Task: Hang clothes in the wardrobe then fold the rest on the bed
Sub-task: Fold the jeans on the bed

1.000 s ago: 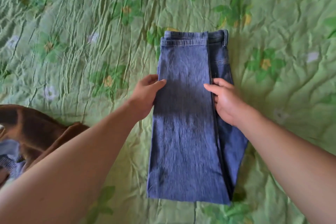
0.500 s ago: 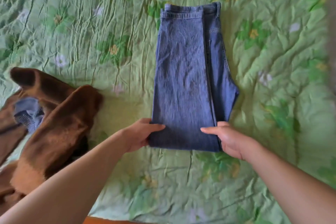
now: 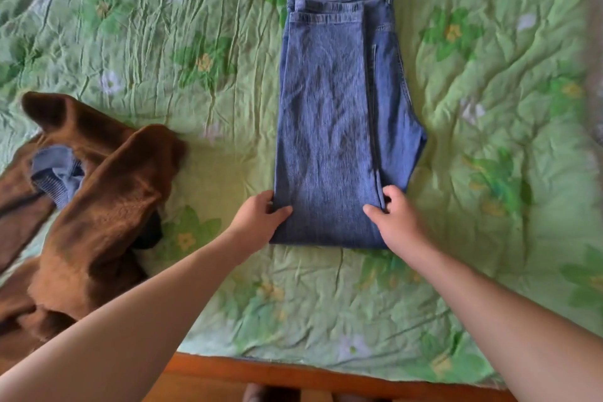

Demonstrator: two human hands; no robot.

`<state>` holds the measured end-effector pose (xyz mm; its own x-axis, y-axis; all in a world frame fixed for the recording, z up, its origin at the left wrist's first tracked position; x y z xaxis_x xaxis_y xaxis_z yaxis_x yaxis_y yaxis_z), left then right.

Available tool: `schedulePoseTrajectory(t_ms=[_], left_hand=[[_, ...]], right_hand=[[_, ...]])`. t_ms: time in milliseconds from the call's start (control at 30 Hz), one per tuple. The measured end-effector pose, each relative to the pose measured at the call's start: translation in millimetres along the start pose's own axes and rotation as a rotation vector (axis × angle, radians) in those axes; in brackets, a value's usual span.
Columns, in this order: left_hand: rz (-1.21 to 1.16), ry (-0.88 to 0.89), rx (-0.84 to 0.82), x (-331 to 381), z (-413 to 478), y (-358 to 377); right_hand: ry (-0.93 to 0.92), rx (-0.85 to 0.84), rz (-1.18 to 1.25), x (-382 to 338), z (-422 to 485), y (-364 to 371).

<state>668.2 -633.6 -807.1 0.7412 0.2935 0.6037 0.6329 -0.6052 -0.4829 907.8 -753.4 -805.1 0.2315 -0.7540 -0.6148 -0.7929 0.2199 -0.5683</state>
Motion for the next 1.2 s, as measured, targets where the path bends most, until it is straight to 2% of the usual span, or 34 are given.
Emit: schedulePoseTrajectory(t_ms=[67,133,200,233,267,333,500,567,700,767,833,900,1000,1067,1133,1200], left_hand=[[0.107,0.111,0.104,0.5,-10.4,-2.3],[0.296,0.369,0.243,5.3,-29.0,-7.6],[0.63,0.701,0.284,8.2,-46.9,-6.0],[0.79,0.808,0.236,5.2,-50.5,-1.9],[0.913,0.854,0.171,0.2,-49.7,1.7],[0.977,0.856,0.121,-2.1,-41.3,2.2],[0.824,0.892,0.178,26.9,-25.7,-11.8],[0.615,0.841,0.163,43.9,-21.5,-24.1],[0.033,0.545,0.136,96.7,4.7,-69.5],[-0.218,0.495,0.171,133.1,33.8,-91.7],[-0.428,0.425,0.227,164.7,70.1,-108.7],[-0.6,0.278,0.144,180.0,104.6,-104.9],[-0.593,0.011,-0.133,156.5,125.3,-72.1],[-0.572,-0.074,-0.249,126.4,118.1,-54.9],[-0.576,-0.08,-0.281,101.5,110.6,-48.1],[-0.572,-0.058,-0.243,90.4,107.4,-45.4]], right_hand=[[-0.146,0.133,-0.195,-1.2,-14.6,-7.1],[-0.465,0.228,-0.427,-7.0,-35.1,-12.3],[-0.76,0.184,-0.672,-3.3,-51.8,-11.1],[-0.82,0.105,-0.785,3.6,-53.9,-8.1],[-0.836,0.037,-0.865,11.0,-52.3,-6.8],[-0.847,0.009,-0.889,16.3,-43.9,-9.5],[-1.014,0.153,-0.699,-16.5,-29.3,-25.2],[-0.915,0.179,-0.509,-36.2,-20.2,-37.0],[-0.435,0.191,-0.025,-87.5,25.2,-78.7],[-0.382,0.18,0.165,-123.5,60.0,-97.9],[-0.329,0.067,0.429,-157.6,100.5,-109.0],[-0.199,-0.156,0.612,-170.7,135.5,-101.2],[0.074,-0.377,0.48,-140.0,156.2,-72.6],[0.218,-0.449,0.453,-108.5,154.6,-58.3],[0.259,-0.416,0.461,-88.9,151.3,-53.7],[0.264,-0.384,0.459,-79.7,154.7,-48.3]])
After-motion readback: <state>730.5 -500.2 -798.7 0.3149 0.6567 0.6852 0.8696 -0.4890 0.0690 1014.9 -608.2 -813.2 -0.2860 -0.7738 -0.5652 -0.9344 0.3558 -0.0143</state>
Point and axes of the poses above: each hand's wrist, its own z-axis towards the middle knuckle, its own y-axis out of the palm, x = y × z, the point moved 5 cm from there along z, towards the middle knuckle, and after that the axes turned 5 degrees about x, right-handed, at the moved point
